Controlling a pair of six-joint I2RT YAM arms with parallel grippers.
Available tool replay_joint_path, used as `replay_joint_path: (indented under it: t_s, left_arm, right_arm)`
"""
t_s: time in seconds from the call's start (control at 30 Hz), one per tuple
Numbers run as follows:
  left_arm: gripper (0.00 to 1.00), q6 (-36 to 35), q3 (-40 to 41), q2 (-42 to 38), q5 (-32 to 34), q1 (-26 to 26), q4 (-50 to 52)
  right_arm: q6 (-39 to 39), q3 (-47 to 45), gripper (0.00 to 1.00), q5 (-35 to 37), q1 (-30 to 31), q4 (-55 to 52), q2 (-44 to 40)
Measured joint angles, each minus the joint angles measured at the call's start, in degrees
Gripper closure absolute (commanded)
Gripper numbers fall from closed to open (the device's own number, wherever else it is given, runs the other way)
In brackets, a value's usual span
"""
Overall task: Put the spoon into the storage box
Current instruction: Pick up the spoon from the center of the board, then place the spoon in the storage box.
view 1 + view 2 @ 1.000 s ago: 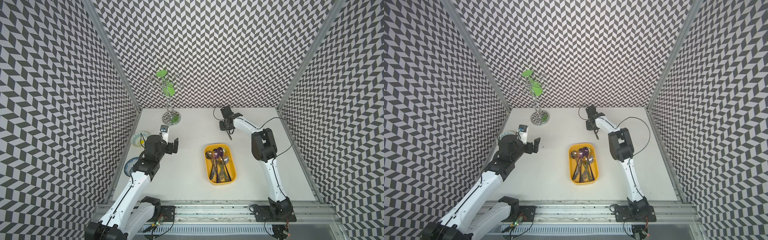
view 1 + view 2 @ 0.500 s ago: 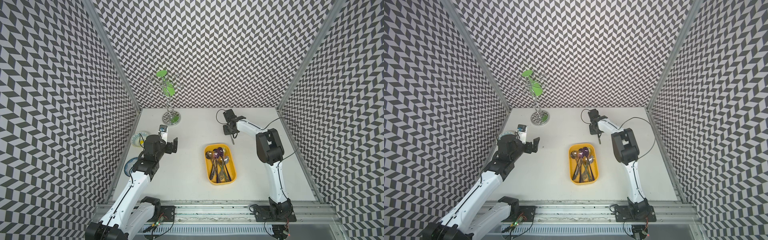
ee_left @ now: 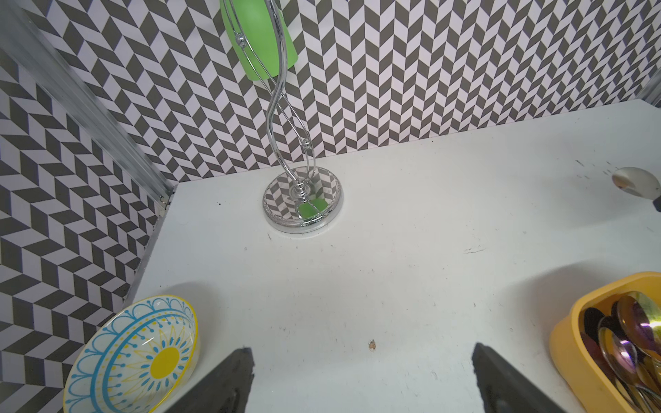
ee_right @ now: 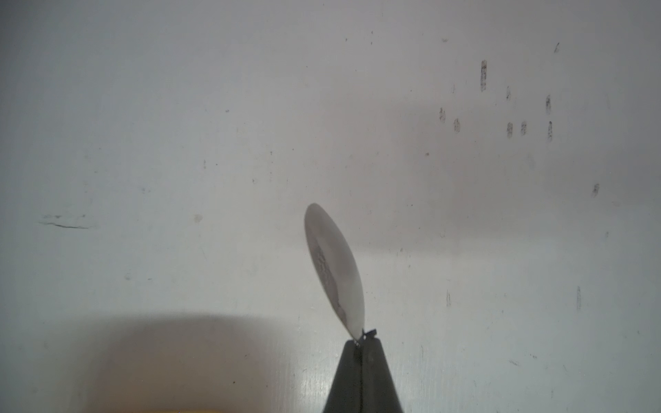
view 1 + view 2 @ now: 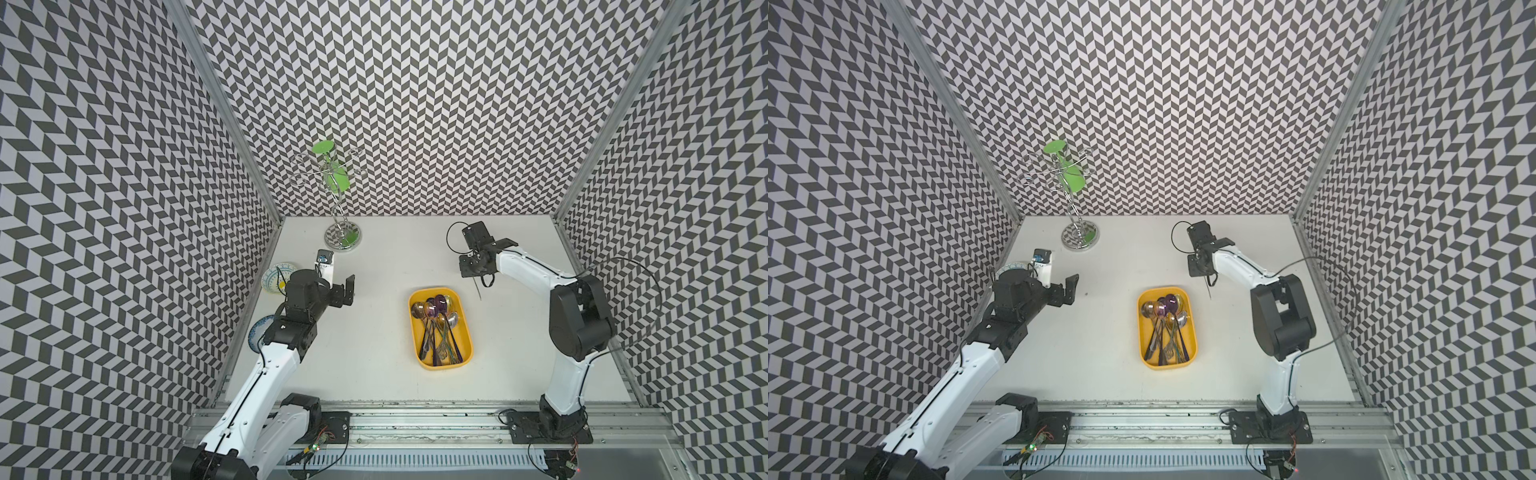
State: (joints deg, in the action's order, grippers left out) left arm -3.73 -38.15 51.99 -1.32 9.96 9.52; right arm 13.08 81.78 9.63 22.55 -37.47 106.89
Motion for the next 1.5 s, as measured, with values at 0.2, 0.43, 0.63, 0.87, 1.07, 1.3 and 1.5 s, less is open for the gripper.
replay_joint_path:
  t_s: [0.2,0.43,0.63,0.87,1.07,1.3,1.5]
  left_arm:
    - [0.0,0.0,0.0,-0.48,-0.94,-0.26,0.0]
    - [0.0,0.0,0.0,-0.9,-1.36,-0.26,-0.02]
    - [0.01,0.0,0.0,-0.9,-1.64,-0.26,-0.02]
    - [0.0,0.0,0.0,-0.79,-2.16,-0.26,-0.02]
    - [0.0,0.0,0.0,-0.37,-2.47,-0.26,0.0]
    - [0.0,0.0,0.0,-0.02,-2.6,-0.24,0.0]
    - [0.0,0.0,0.0,0.2,-2.62,-0.24,0.02]
  right_arm:
    - [2.4,-5.57,0.93,0.7,4.87,-0.26,-6.05]
    - [7.23,-12.5,0.93,2.93,11.63,-1.22,-14.69]
    - [12.87,-17.97,0.92,4.37,16.96,-1.51,-21.14]
    - [21.29,-21.86,0.9,5.92,24.46,-3.06,-25.11]
    - [27.12,-23.82,0.9,4.68,28.33,-1.9,-26.77]
    - [29.92,-25.4,0.9,2.49,29.11,1.46,-26.43]
    - [30.75,-25.66,0.77,0.83,29.66,3.8,-25.16]
